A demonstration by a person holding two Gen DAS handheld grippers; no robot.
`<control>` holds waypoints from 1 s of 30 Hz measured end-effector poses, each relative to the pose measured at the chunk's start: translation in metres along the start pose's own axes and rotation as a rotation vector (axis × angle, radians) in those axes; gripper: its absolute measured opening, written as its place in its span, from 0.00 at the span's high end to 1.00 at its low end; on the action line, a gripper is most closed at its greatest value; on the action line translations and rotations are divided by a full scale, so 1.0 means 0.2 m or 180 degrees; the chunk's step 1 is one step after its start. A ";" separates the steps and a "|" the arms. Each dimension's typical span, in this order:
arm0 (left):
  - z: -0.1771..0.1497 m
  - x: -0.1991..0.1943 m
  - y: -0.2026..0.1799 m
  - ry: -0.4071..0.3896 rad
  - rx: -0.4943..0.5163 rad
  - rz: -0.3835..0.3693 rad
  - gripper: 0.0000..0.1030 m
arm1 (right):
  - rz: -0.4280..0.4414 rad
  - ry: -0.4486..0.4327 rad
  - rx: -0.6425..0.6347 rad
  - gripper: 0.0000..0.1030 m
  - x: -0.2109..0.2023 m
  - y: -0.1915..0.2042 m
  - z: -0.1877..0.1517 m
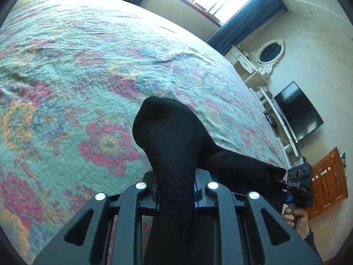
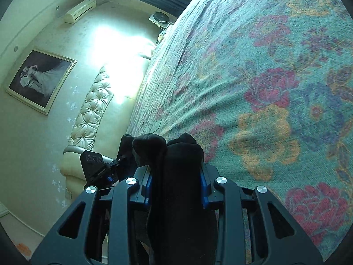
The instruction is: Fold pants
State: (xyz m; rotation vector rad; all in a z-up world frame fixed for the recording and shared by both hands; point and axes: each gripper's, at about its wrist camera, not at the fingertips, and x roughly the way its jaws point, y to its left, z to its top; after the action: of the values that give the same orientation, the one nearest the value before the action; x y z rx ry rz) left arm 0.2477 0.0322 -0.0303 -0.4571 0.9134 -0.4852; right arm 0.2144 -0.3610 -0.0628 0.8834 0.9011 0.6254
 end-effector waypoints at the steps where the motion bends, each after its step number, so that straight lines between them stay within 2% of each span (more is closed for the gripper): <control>1: 0.02 0.01 0.03 0.0005 -0.0011 0.0038 0.81 | -0.0006 0.0016 0.0014 0.70 0.04 0.00 0.02; 7: 0.07 0.07 0.14 0.0071 -0.0095 0.0113 0.81 | -0.0070 0.0102 0.0145 0.70 0.19 -0.05 0.12; 20: 0.01 0.11 0.20 0.0082 -0.0169 0.0037 0.78 | 0.0001 0.0126 0.0350 0.69 0.19 -0.19 0.12; 23: 0.01 0.11 0.21 0.0088 -0.0178 0.0027 0.73 | -0.0004 0.0136 0.0352 0.67 0.20 -0.19 0.12; 25: 0.00 0.09 0.21 0.0091 -0.0145 0.0014 0.66 | -0.0019 0.0145 0.0352 0.63 0.19 -0.19 0.12; 29: -0.04 0.02 0.20 0.0046 -0.0052 0.0057 0.53 | 0.0033 0.0124 0.0364 0.47 0.14 -0.18 0.10; 30: -0.05 0.00 0.20 0.0041 -0.0048 0.0082 0.45 | 0.0047 0.0104 0.0376 0.43 0.11 -0.18 0.09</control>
State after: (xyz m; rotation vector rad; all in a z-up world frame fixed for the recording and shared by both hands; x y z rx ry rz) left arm 0.2470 0.0630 -0.0592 -0.4558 0.9348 -0.4586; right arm 0.2445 -0.3686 -0.0962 0.9888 0.9694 0.6054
